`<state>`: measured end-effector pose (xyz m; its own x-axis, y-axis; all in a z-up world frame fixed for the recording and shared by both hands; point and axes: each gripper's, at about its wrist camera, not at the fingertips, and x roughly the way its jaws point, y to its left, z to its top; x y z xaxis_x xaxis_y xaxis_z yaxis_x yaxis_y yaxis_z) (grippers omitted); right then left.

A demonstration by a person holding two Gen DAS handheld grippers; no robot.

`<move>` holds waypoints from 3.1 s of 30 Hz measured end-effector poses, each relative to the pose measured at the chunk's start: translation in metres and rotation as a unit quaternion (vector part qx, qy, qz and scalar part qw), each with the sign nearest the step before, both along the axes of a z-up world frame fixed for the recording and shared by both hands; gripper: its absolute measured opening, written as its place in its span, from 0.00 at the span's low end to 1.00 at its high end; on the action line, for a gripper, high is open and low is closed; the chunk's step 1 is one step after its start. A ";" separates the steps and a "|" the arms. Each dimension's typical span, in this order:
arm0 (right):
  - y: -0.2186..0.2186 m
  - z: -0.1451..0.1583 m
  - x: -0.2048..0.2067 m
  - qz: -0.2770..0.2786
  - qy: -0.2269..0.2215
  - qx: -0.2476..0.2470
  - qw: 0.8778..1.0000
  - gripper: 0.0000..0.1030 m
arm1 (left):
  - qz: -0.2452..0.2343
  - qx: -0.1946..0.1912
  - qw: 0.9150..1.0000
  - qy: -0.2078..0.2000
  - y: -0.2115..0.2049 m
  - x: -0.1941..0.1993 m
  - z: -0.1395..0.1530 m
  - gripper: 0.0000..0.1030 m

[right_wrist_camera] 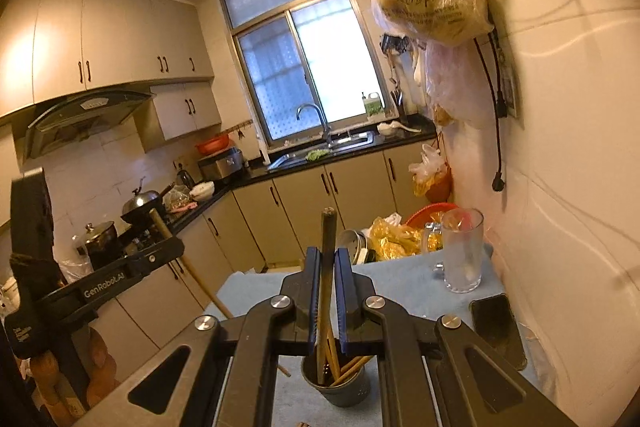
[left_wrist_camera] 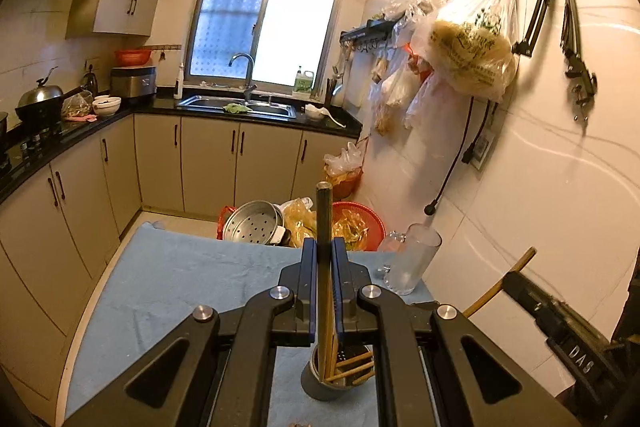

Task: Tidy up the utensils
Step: 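Open the left gripper over the green cup while the right gripper releases its chopstick into it, then lower the left gripper onto a loose chopstick and close while the right gripper grasps one too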

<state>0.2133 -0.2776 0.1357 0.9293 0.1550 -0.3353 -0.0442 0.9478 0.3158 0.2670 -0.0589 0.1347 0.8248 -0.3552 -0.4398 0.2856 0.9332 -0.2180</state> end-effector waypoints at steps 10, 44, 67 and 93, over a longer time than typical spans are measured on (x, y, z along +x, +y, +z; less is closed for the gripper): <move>-0.010 -0.039 0.027 -0.003 0.038 0.016 0.999 0.08 | -0.005 0.013 1.000 0.013 -0.023 0.020 -0.031 0.07; -0.015 -0.076 0.026 0.016 0.085 0.056 0.995 0.14 | -0.035 0.047 0.996 0.062 -0.023 0.008 -0.058 0.10; 0.042 -0.157 -0.125 0.080 0.206 0.042 0.974 0.35 | 0.053 0.075 0.984 0.153 0.087 -0.181 -0.130 0.56; 0.096 -0.211 -0.037 0.107 0.305 -0.020 0.946 0.35 | 0.047 0.065 0.970 0.230 0.093 -0.126 -0.182 0.56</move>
